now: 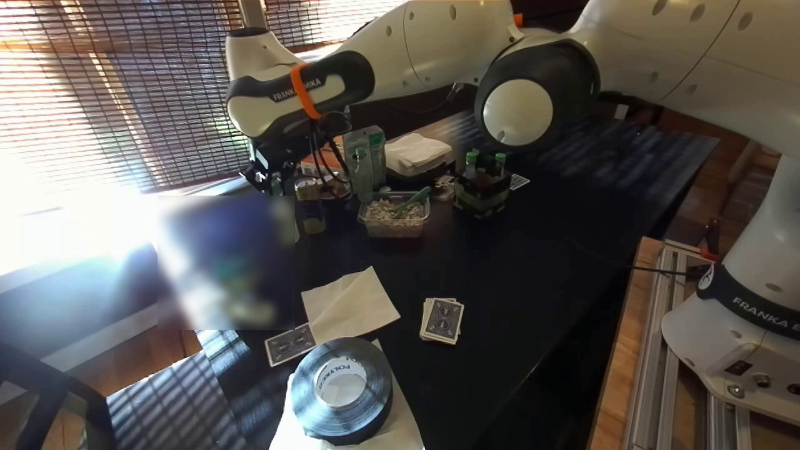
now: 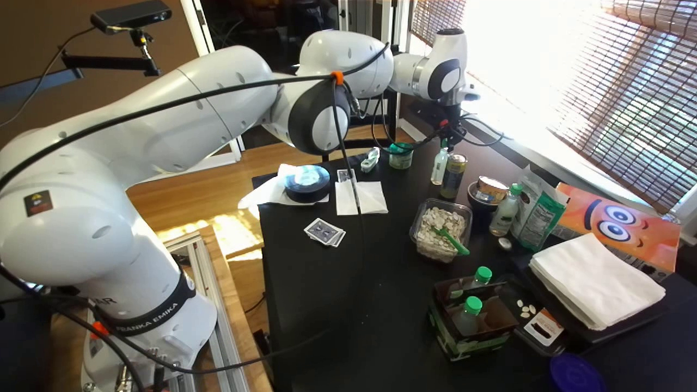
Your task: Put the white bottle on the left inside the case of bottles
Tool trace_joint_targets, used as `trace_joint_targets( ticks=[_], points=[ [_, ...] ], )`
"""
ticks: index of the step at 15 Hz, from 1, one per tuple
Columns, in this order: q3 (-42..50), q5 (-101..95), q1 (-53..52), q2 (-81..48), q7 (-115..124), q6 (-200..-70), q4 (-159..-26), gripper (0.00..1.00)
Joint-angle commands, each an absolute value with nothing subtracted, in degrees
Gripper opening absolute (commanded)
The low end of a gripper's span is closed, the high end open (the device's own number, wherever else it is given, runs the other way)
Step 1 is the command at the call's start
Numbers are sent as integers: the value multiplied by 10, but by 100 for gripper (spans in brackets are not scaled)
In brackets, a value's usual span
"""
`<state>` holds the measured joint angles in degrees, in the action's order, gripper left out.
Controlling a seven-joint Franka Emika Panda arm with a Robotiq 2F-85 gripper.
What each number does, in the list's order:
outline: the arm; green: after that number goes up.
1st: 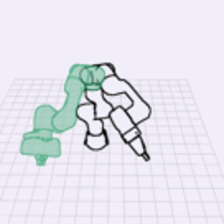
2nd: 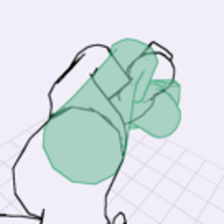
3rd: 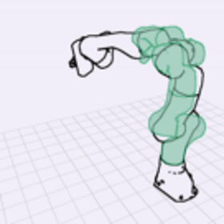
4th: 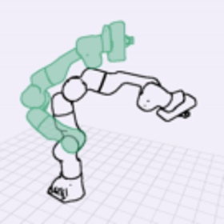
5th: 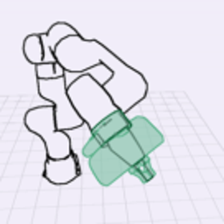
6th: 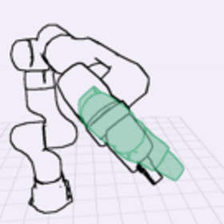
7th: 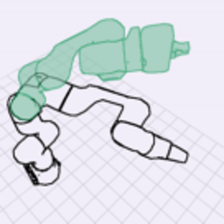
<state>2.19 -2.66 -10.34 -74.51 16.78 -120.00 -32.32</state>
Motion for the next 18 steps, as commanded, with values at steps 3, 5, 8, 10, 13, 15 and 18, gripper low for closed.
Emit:
trace_joint_targets(
  ticks=[3, 5, 8, 10, 13, 15, 18],
  points=[
    [28, -30, -106, -758, 179, -1186, -294, 7],
    [23, -25, -107, -748, 176, -1181, -295, 7],
    [15, -22, -111, -720, 164, -1168, -296, 7],
    [6, -19, -112, -701, 156, -1150, -294, 7],
    [-7, -15, -113, -665, 149, -1111, -295, 7],
    [-18, -10, -113, -641, 149, -1093, -297, 7],
    [-8, -24, -119, -612, 196, -1067, -302, 7]
  ],
)
